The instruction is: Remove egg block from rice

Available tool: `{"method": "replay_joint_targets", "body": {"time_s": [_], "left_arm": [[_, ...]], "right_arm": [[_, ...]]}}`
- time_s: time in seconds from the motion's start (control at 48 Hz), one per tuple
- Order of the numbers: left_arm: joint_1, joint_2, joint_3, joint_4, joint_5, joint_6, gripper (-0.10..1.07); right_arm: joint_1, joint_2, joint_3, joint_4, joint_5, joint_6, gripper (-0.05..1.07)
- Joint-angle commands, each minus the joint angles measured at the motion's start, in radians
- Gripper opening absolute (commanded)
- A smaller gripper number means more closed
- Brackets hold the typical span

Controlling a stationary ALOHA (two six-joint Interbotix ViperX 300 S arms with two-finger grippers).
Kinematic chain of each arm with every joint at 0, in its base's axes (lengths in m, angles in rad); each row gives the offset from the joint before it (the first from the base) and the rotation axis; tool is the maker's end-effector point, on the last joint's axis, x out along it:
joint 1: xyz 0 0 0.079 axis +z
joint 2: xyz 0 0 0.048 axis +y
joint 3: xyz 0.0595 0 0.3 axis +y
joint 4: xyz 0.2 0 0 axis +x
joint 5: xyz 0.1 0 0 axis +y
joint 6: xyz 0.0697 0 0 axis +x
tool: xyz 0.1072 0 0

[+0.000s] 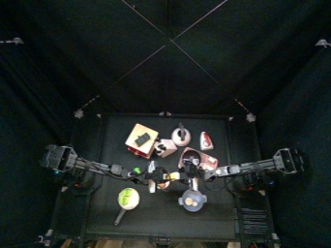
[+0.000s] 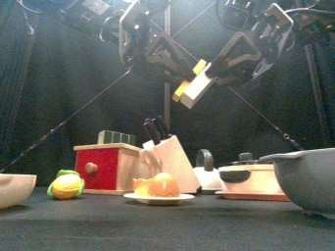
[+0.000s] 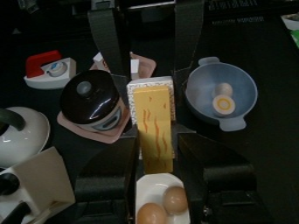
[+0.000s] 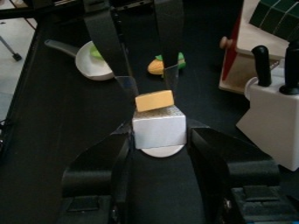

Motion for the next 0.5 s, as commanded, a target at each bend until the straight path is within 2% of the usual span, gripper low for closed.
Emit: {"method": "replay_joint_targets", "body": {"time_s": [0.0, 0.479], "left_arm": [[0.002, -0.032, -0.006, 0.002, 0.011, 0.000, 0.41], [-0.003, -0.069, 0.028, 0.003, 0.048, -0.002, 0.41]], "right_arm": [[0.002, -0.032, -0.002, 0.005, -0.002, 0.000, 0.49], [0.002, -0.067, 0.031, 0.017, -0.002, -0.002, 0.49]]}}
